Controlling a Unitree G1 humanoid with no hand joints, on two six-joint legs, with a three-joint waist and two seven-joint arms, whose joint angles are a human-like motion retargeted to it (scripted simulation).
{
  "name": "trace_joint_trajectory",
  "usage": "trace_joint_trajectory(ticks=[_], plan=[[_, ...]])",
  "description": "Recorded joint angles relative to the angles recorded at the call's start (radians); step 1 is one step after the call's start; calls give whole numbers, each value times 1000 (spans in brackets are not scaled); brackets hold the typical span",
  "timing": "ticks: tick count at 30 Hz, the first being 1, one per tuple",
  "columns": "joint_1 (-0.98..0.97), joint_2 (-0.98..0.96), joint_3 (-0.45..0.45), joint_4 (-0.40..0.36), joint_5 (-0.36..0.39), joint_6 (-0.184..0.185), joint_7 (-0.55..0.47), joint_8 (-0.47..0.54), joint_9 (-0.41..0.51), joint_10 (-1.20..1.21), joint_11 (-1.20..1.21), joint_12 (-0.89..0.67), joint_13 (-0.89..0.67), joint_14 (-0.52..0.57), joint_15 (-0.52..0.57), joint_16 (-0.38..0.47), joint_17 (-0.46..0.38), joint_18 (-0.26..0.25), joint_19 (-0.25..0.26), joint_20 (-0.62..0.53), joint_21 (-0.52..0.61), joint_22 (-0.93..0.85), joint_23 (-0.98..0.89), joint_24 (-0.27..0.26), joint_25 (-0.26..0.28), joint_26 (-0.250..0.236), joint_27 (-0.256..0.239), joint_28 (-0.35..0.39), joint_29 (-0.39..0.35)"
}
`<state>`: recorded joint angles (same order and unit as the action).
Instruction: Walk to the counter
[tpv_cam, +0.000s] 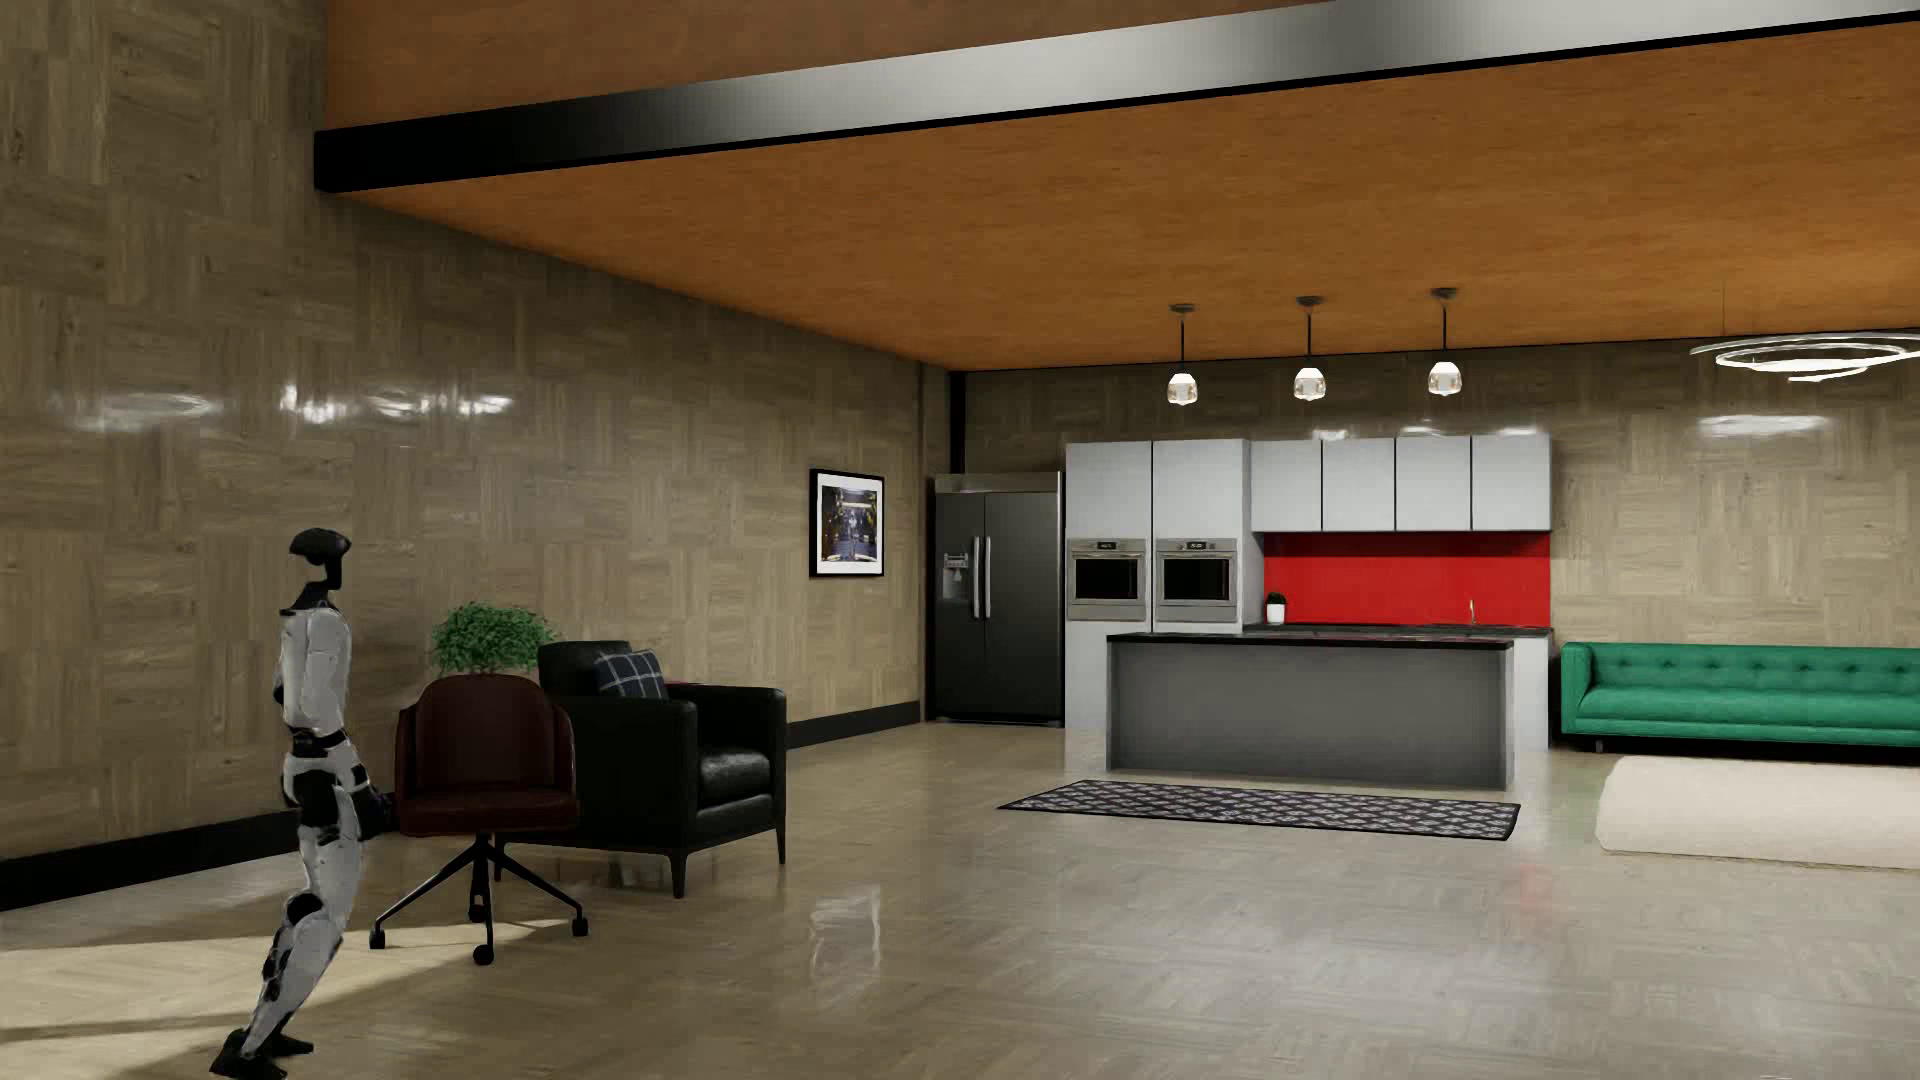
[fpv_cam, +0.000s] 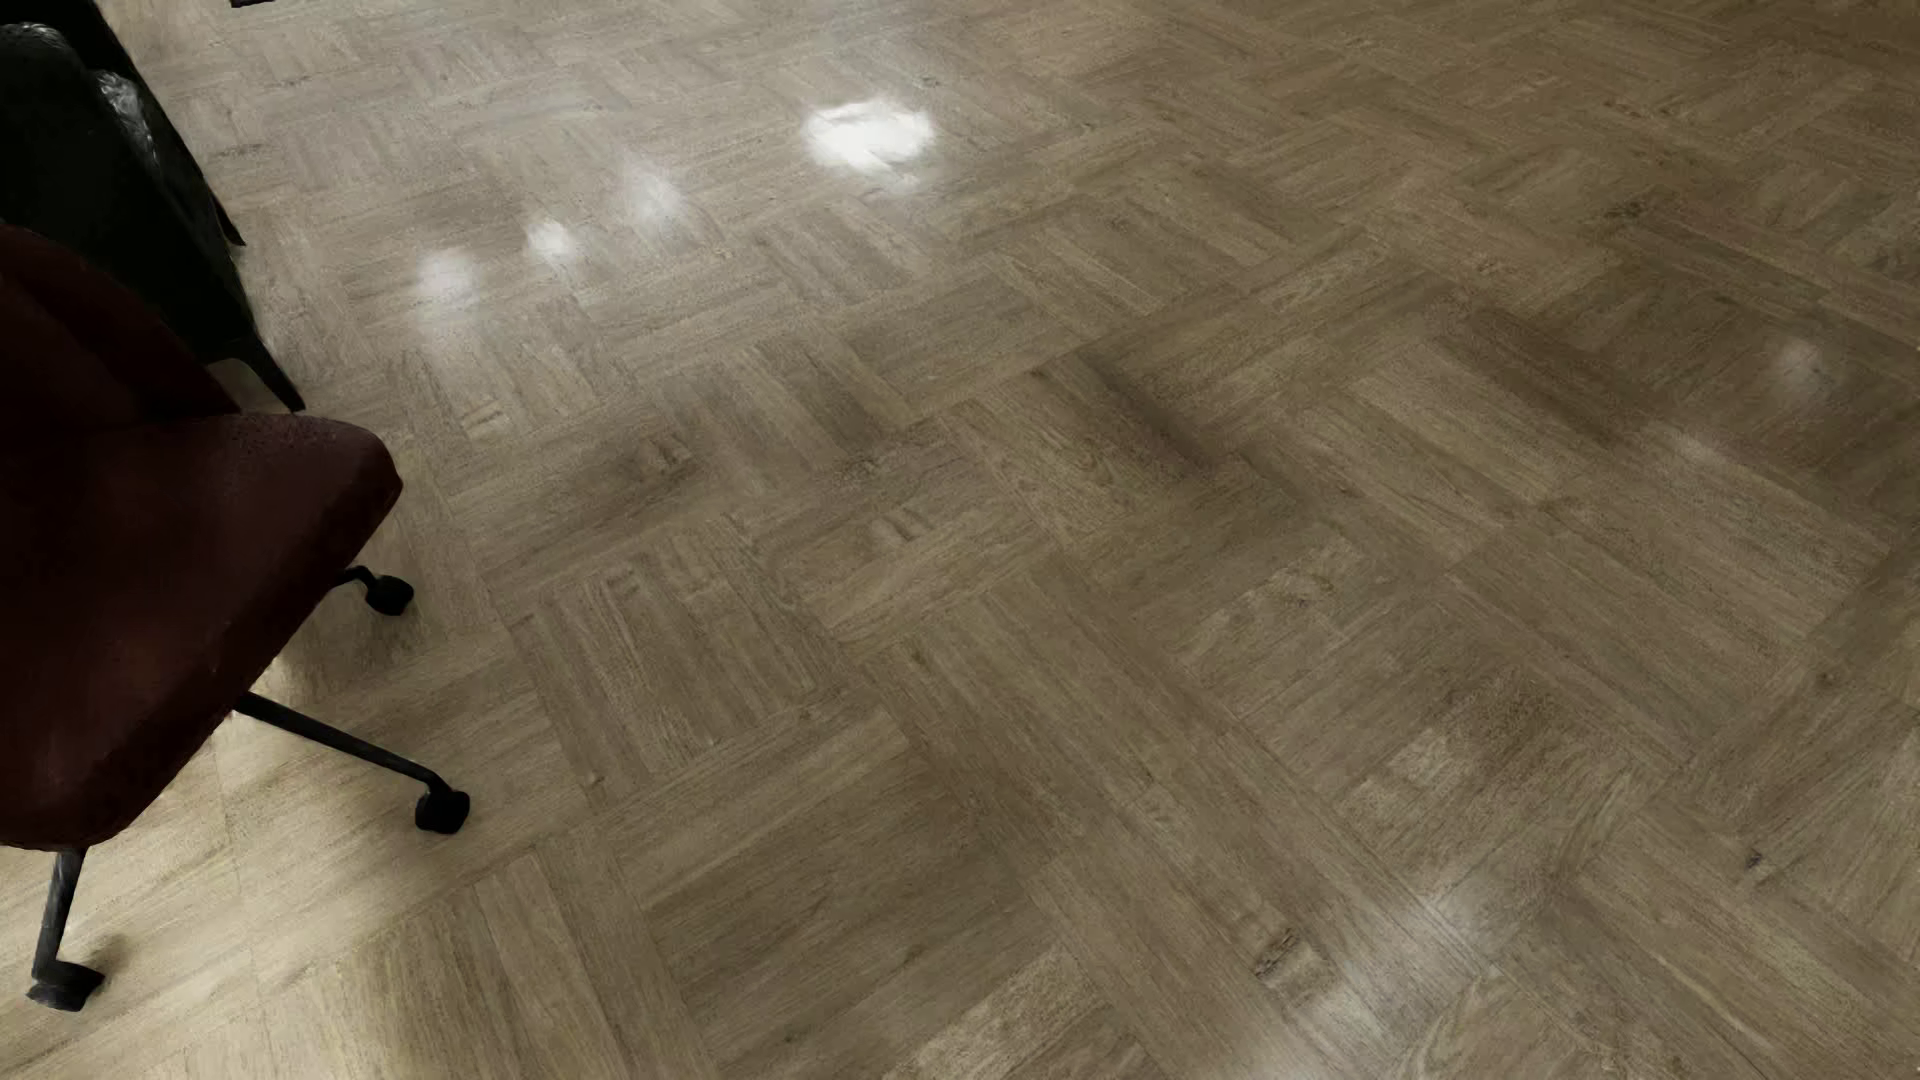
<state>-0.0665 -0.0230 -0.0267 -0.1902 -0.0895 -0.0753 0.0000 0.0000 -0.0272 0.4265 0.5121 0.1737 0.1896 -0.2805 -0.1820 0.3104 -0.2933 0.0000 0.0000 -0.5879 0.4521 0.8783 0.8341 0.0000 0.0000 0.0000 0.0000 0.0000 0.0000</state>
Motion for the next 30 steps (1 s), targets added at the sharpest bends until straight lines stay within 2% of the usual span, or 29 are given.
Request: trace_joint_trajectory(ticks=[4, 7, 9, 11, 14, 17, 19, 20, 21, 23, 24, 25, 26, 28, 30], plan=[[-5, -64, -11, -14, 14, 6, 0, 0, 20, 12, 63, 1, 30, 41, -75, -7, -11, 0, 0, -32, -2, -16, 2, 0, 0, 0, 0, 0, 0], [74, -214, -44, -26, -2, -6, 0, 0, 76, 9, 334, -4, 60, -10, -92, 32, -16, 0, 0, -70, 13, -56, 21, 0, 0, 0, 0, 0, 0], [119, -313, -108, 1, 4, 13, 0, 0, 87, -2, 419, -21, 88, -51, -89, 49, -19, 0, 0, -77, 20, -78, 29, 0, 0, 0, 0, 0, 0], [165, -406, -156, 20, 4, 36, 0, 0, 95, -19, 352, -55, 110, -99, -44, 40, -34, 0, 0, -59, 27, -66, 48, 0, 0, 0, 0, 0, 0], [281, -511, -188, 30, -10, 40, 0, 0, 118, -32, 229, -101, 128, -207, 49, 36, -38, 0, 0, -41, 27, -59, 116, 0, 0, 0, 0, 0, 0], [386, -559, -242, 37, -27, 44, 0, 0, 124, -44, 187, -129, 134, -228, 55, 35, -40, 0, 0, -56, 20, -20, 164, 0, 0, 0, 0, 0, 0], [406, -591, -285, 76, -6, 62, 0, 0, 106, -13, 278, -104, 135, -152, 26, 36, -41, 0, 0, -78, 28, -12, 179, 0, 0, 0, 0, 0, 0], [401, -586, -299, 98, 5, 76, 0, 0, 99, 38, 336, -87, 140, -67, -7, 26, -46, 0, 0, -87, 31, 14, 177, 0, 0, 0, 0, 0, 0], [382, -554, -297, 113, 18, 82, 0, 0, 95, 126, 372, -63, 135, 68, -44, 27, -47, 0, 0, -114, 44, 19, 184, 0, 0, 0, 0, 0, 0], [220, -455, -260, 138, 46, 74, 0, 0, 98, 475, 383, -19, 119, 344, -119, 27, -37, 0, 0, -126, 37, 28, 181, 0, 0, 0, 0, 0, 0], [118, -381, -212, 151, 79, 76, 0, 0, 122, 678, 360, -1, 108, 381, -147, 27, -32, 0, 0, -120, 28, 22, 158, 0, 0, 0, 0, 0, 0], [17, -301, -153, 143, 91, 65, 0, 0, 135, 827, 321, 17, 95, 367, -163, 33, -29, 0, 0, -121, 34, 20, 137, 0, 0, 0, 0, 0, 0], [-82, -214, -98, 125, 85, 47, 0, 0, 139, 884, 270, 35, 84, 359, -171, 32, -33, 0, 0, -116, 38, 29, 110, 0, 0, 0, 0, 0, 0], [-243, -42, 34, 101, 82, 20, 0, 0, 151, 709, 145, 80, 62, 429, -161, 32, -35, 0, 0, -53, 26, 8, 44, 0, 0, 0, 0, 0, 0], [-342, 116, 116, 80, 70, 5, 0, 0, 150, 345, 33, 108, 29, 491, -155, 51, -60, 0, 0, -80, 21, -5, -21, 0, 0, 0, 0, 0, 0]])
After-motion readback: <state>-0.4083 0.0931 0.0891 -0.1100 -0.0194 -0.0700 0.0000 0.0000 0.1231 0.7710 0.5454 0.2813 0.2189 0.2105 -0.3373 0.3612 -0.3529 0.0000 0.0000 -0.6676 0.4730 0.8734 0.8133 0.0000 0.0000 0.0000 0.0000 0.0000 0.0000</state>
